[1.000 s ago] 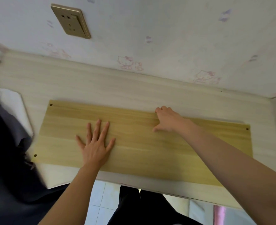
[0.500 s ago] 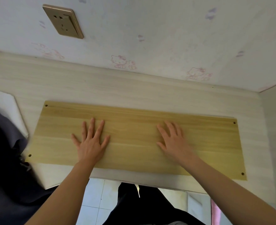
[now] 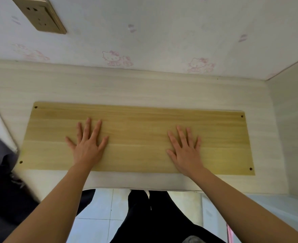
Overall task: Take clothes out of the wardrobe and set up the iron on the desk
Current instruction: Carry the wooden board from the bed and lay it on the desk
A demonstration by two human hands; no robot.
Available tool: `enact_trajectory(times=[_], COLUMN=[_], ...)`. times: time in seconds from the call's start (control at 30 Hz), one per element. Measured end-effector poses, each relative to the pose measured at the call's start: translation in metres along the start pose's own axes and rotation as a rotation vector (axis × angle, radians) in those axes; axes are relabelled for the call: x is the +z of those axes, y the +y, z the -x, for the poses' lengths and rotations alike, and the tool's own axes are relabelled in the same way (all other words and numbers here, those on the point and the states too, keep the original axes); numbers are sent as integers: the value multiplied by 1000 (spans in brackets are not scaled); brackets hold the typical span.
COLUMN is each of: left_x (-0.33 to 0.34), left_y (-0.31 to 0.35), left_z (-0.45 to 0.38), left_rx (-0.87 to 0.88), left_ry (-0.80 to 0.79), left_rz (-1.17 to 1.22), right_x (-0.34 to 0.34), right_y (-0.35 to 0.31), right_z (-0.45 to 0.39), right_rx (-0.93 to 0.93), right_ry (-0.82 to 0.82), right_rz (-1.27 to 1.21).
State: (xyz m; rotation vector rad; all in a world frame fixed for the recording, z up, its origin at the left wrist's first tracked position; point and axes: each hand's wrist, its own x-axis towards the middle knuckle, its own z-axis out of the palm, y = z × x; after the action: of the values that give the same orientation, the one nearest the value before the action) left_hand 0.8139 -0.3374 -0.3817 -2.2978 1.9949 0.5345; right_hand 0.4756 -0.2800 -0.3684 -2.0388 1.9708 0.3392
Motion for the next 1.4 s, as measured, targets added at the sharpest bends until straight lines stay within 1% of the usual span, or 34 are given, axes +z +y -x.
enact_trajectory(times=[0.13, 0.33, 0.5, 0.57, 0.73, 0.9, 1.03, 1.33, 1.4], left_x=[1, 2, 6, 9, 21, 23, 24, 25, 27], left_y=[-2, -1, 14, 23, 36, 35, 29, 6, 4], left_z=[-3, -5, 5, 14, 45, 70, 88, 119, 127], left_rx=[3, 8, -46, -68, -1, 131, 262, 597, 679], left_ry=[5, 49, 97, 95, 135, 131, 128, 122, 104], left_rz=[-17, -51, -33, -6, 14, -17, -37, 4, 10], right_x=[0, -1, 0, -2, -10, -6, -1, 22, 30], right_y=[0, -3, -2, -3, -12, -22, -33, -89, -101], right_z=[0, -4, -5, -5, 4, 39, 66, 131, 149], right_rx=[14, 17, 11, 11, 14, 38, 63, 250, 318], right_ry=[38, 31, 39, 27, 6, -31, 0, 29, 41], right_rz=[32, 30, 49, 26, -79, -118, -150, -237, -274])
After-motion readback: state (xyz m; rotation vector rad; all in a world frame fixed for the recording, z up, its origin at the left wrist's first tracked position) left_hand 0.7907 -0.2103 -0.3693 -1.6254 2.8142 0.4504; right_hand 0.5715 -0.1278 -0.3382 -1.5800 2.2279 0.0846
